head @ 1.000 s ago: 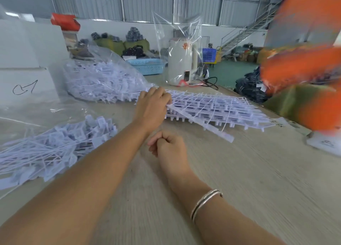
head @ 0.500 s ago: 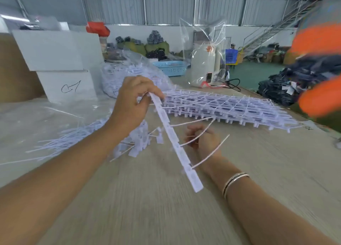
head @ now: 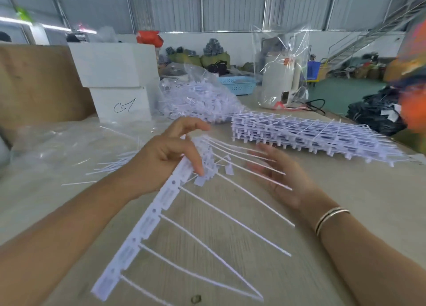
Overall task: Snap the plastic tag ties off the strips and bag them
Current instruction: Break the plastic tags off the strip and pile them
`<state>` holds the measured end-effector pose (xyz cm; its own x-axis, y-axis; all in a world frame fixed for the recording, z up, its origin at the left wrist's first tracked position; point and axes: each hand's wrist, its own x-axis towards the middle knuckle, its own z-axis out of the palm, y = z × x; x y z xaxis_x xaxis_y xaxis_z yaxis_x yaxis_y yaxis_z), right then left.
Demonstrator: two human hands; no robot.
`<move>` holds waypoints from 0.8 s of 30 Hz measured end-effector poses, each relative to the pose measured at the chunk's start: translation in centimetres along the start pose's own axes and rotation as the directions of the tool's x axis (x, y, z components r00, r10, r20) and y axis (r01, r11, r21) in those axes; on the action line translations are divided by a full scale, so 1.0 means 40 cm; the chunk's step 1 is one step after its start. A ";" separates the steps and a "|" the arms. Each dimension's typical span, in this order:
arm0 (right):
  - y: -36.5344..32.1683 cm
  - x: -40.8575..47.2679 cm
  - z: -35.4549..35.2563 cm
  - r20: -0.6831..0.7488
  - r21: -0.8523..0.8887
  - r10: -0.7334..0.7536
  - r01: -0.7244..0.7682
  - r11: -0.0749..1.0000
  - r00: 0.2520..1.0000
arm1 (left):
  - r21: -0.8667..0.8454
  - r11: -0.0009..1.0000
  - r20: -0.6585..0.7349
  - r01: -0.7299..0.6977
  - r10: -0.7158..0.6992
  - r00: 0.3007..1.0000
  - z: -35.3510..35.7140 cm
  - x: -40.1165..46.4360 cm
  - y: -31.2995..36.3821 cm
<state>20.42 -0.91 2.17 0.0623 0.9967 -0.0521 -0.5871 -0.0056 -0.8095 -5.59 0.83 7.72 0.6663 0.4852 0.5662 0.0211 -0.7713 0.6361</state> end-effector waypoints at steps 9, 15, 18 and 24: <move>-0.011 0.007 -0.010 -0.106 0.017 -0.120 0.123 0.992 0.987 | -0.020 0.738 0.163 0.675 -0.663 0.730 -0.032 -0.020 -0.059; 0.001 -0.004 -0.004 0.026 -0.175 -0.189 0.190 0.966 0.982 | -0.376 0.558 -0.058 0.740 -0.811 0.582 -0.009 0.045 -0.082; -0.012 0.005 -0.027 -0.158 -0.174 -0.346 0.319 0.932 0.925 | -0.095 0.666 -0.221 0.740 -0.739 0.637 0.006 0.064 -0.092; -0.023 0.019 -0.062 -0.580 -0.375 -0.486 0.315 0.872 0.654 | 0.282 0.811 -0.231 0.512 -0.461 0.857 0.022 0.046 -0.076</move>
<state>23.02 -0.36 1.41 0.7943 0.6071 0.0200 -0.1897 0.2791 -0.9413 -3.77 3.73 6.36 0.3888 0.8664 0.3134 0.5683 -0.4932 0.6586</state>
